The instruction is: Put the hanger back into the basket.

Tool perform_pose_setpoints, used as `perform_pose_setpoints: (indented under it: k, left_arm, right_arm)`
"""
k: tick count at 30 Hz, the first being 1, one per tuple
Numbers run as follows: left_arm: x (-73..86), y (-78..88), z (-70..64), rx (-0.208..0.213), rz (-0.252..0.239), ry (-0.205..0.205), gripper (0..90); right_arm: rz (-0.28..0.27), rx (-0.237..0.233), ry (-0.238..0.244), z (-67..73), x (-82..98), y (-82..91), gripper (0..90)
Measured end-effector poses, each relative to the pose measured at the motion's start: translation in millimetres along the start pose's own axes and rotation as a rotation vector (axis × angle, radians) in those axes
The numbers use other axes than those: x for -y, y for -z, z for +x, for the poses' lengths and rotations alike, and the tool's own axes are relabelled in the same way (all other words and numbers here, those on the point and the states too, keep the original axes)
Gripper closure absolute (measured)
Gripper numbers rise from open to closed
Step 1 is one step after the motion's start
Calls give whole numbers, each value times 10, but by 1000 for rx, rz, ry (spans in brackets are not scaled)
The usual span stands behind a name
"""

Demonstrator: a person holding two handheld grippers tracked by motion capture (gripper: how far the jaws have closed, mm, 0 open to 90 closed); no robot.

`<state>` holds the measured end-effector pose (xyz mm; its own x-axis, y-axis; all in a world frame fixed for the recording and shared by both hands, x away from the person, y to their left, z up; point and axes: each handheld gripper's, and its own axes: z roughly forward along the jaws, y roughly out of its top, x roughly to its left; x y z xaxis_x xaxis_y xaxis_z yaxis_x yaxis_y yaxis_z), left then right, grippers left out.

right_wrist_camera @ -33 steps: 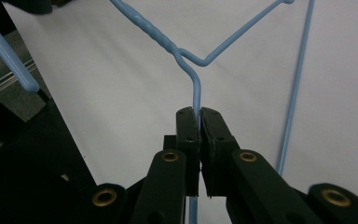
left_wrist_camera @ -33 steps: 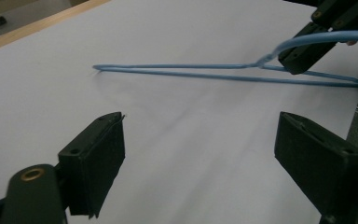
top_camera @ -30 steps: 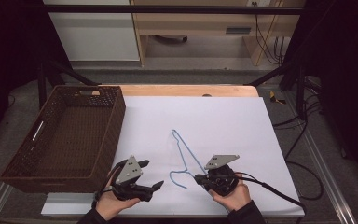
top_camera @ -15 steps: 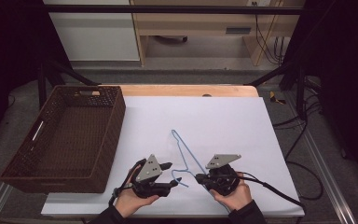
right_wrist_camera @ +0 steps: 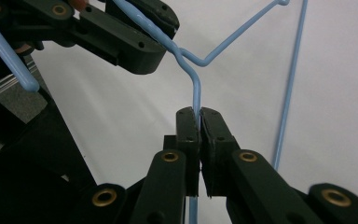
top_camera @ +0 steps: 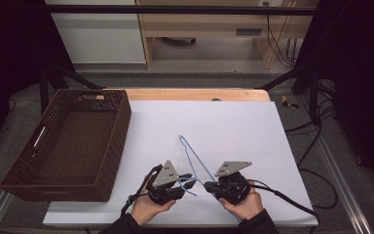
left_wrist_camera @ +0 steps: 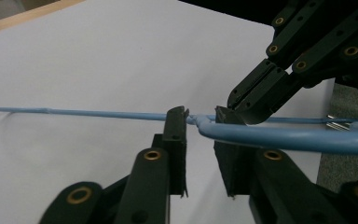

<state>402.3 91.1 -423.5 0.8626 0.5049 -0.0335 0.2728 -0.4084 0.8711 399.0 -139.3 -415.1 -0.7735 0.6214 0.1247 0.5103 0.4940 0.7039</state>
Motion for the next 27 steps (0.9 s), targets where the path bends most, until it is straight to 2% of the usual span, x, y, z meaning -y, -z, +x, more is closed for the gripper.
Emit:
perform_pose_setpoints:
  k: [1,3,6,14,16,17,18,19,24,27]
  left_arm:
    - [2,-1,-3,0,-2,0,794]
    - [2,3,-9,-4,-7,2,829]
    - [3,3,-8,-8,-8,13,839]
    - [-6,2,-41,-19,-19,10,845]
    - [-11,2,-54,-20,-18,2,846]
    - [-18,1,-65,-22,-18,0,846]
    - [-18,1,-65,-22,-18,0,846]
    - [-21,2,-68,-22,-18,-4,846]
    - [-35,1,-80,-22,-15,-2,846]
    - [-36,1,-85,-23,-15,-1,845]
  right_arm:
    - [2,-1,-1,1,1,-2,874]
    - [4,0,1,2,2,-3,874]
    - [4,1,0,4,2,-4,874]
    - [5,8,5,14,3,10,860]
    - [1,16,8,19,2,14,771]
    - [-5,37,15,28,7,17,737]
    - [-5,37,15,28,7,17,737]
    - [1,56,20,36,11,-1,695]
    - [37,70,20,46,26,-71,702]
    - [49,78,28,64,31,-104,776]
